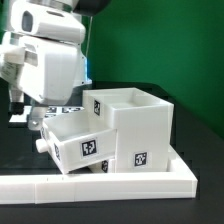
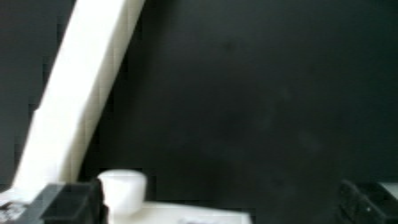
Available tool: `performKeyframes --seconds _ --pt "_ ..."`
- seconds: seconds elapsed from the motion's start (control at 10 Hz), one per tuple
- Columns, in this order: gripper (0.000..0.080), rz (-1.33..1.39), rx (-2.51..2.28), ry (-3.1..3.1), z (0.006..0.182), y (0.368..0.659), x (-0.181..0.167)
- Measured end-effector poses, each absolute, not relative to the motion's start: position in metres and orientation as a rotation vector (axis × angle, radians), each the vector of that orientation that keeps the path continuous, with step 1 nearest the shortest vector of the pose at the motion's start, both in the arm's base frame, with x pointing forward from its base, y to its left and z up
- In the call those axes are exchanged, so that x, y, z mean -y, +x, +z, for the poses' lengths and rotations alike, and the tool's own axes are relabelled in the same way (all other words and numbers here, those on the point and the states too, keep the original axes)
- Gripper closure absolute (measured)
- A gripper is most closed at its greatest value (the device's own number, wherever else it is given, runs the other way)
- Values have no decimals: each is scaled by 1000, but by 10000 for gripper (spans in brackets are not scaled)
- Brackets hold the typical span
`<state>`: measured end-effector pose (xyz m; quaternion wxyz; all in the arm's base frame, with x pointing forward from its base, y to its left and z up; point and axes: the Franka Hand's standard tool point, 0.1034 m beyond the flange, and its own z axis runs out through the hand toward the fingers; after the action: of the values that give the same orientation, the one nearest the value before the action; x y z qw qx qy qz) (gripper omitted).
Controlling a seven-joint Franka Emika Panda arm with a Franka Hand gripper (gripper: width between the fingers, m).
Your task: Assemble drawer
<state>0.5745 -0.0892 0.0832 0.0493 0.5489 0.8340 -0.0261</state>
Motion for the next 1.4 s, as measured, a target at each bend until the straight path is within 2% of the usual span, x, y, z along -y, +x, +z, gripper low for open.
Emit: performKeyframes --seconds 0.3,0.8,1.4 --pt "150 -66 -2620 1697 83 576 109" --pt "150 -62 -2636 1714 69 576 87" --pt "150 -73 -2639 1742 57 570 87"
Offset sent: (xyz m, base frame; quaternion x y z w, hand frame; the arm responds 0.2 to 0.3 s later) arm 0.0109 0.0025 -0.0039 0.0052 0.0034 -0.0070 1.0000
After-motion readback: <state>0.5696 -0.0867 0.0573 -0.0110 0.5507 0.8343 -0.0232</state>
